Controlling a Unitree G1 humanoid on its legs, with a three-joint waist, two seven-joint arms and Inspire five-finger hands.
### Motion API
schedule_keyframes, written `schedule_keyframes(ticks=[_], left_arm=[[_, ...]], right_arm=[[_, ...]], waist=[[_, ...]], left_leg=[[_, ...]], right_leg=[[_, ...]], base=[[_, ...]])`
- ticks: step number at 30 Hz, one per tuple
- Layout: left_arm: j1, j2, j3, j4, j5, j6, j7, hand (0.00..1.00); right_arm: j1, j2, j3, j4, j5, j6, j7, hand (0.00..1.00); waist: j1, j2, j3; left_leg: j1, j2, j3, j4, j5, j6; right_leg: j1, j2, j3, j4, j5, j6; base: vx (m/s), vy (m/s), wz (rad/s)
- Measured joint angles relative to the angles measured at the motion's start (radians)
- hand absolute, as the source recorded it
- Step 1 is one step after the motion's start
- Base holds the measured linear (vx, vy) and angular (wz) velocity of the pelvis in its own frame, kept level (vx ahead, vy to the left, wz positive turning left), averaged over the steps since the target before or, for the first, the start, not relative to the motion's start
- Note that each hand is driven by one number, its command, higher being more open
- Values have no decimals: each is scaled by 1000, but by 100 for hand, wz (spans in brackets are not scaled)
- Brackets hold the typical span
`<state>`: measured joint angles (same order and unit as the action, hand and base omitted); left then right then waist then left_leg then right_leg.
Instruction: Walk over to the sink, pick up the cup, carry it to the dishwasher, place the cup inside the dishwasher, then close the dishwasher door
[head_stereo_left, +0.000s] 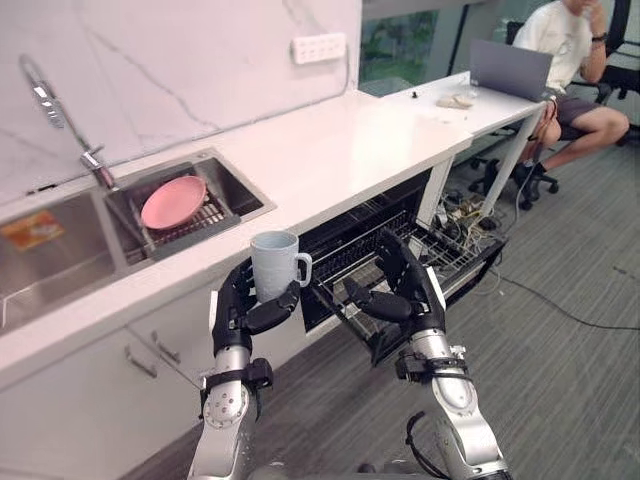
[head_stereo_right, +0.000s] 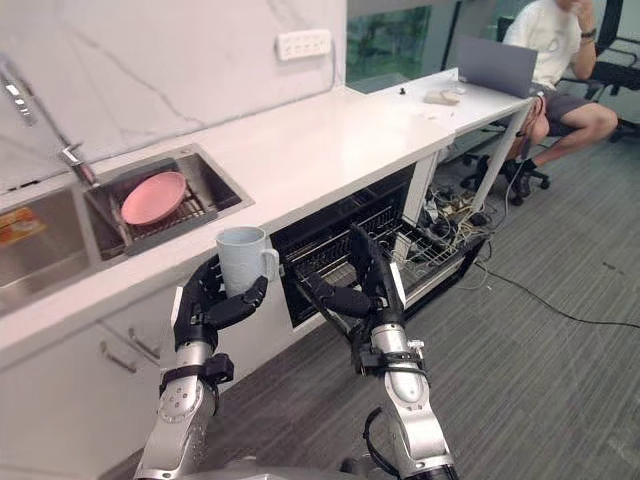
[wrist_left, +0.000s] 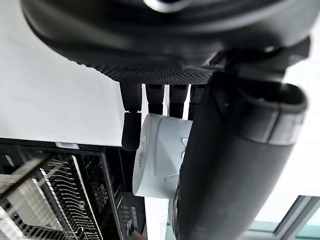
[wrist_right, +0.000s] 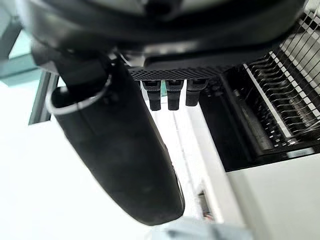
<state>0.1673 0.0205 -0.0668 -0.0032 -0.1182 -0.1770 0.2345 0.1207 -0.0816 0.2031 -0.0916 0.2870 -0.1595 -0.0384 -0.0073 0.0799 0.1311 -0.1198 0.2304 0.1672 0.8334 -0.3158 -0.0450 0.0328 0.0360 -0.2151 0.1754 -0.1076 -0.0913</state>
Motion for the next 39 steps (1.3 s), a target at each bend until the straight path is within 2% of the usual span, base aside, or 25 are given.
schedule_keyframes(ticks=[2,3,4,5,6,8,12,15,18,20,29,30,39], left_arm=[[-3,1,2,0,0,0,4,30],[-6,1,3,0,0,0,7,30],[-9,2,4,0,0,0,8,30],[-23,4,9,1,0,0,9,30],[-34,16,16,14,-1,0,9,30],[-48,59,20,20,-1,0,11,30],[-52,72,9,20,-1,-1,-1,30],[-54,74,-24,20,-1,-1,-9,30],[-54,72,-86,20,-3,-1,-36,30],[-54,53,-99,20,-8,-1,-42,30],[-61,75,-206,5,-44,0,-97,30],[-62,79,-214,2,-50,0,-106,30],[-62,117,-253,-66,-80,0,-123,30]], right_arm=[[0,-2,0,1,51,0,14,90],[-1,-7,0,1,84,0,19,90],[-1,-10,0,1,97,-1,22,90],[0,-21,1,0,123,-2,31,90],[3,-21,5,12,144,0,39,90],[4,-24,34,5,172,0,66,90],[-8,-37,93,4,202,0,106,90],[-44,-38,138,4,202,4,119,90],[-87,-36,163,10,202,7,122,90],[-96,-36,157,16,202,7,118,90],[-161,-50,159,124,202,20,64,90],[-161,-51,159,130,204,21,59,30],[-201,-72,154,164,315,25,57,30]], waist=[[13,-8,5],[15,-7,5],[15,-6,5],[13,5,3],[14,-11,1],[-4,-53,-17],[-7,-56,-19],[-6,-57,-20],[-3,-58,-21],[-2,-60,-23],[9,-77,-42],[14,-80,-44],[20,-84,-46]], left_leg=[[-26,-51,-50,-155,-10,-16],[-27,-81,-92,-272,4,-25],[-24,-93,-108,-339,31,-28],[-9,-97,-128,-463,188,-16],[16,-105,-118,-467,193,-8],[73,-150,-89,-548,211,17],[143,-192,-72,-630,229,37],[148,-204,-73,-669,248,43],[149,-209,-78,-702,269,43],[154,-211,-82,-718,278,43],[152,-213,-93,-776,309,38],[152,-214,-96,-780,311,39],[150,-223,-121,-834,354,43]], right_leg=[[36,-17,36,-14,9,27],[52,-26,57,-18,6,38],[60,-28,69,-18,1,48],[81,-20,88,-17,-16,75],[99,-30,107,-18,-22,84],[107,-81,127,-20,-34,106],[141,-113,140,-44,-34,112],[139,-125,142,-66,-31,121],[138,-125,135,-87,-23,133],[137,-123,131,-88,-23,133],[119,-114,122,-94,-20,132],[119,-114,120,-95,-20,132],[104,-117,96,-94,-17,132]], base=[[261,99,-63],[251,167,-51],[304,225,-55],[249,201,-43],[231,192,-35],[215,192,-20],[91,94,-6],[9,20,3],[-17,-28,6],[-13,-31,6],[12,-33,3],[8,-14,5],[-22,-12,9]])
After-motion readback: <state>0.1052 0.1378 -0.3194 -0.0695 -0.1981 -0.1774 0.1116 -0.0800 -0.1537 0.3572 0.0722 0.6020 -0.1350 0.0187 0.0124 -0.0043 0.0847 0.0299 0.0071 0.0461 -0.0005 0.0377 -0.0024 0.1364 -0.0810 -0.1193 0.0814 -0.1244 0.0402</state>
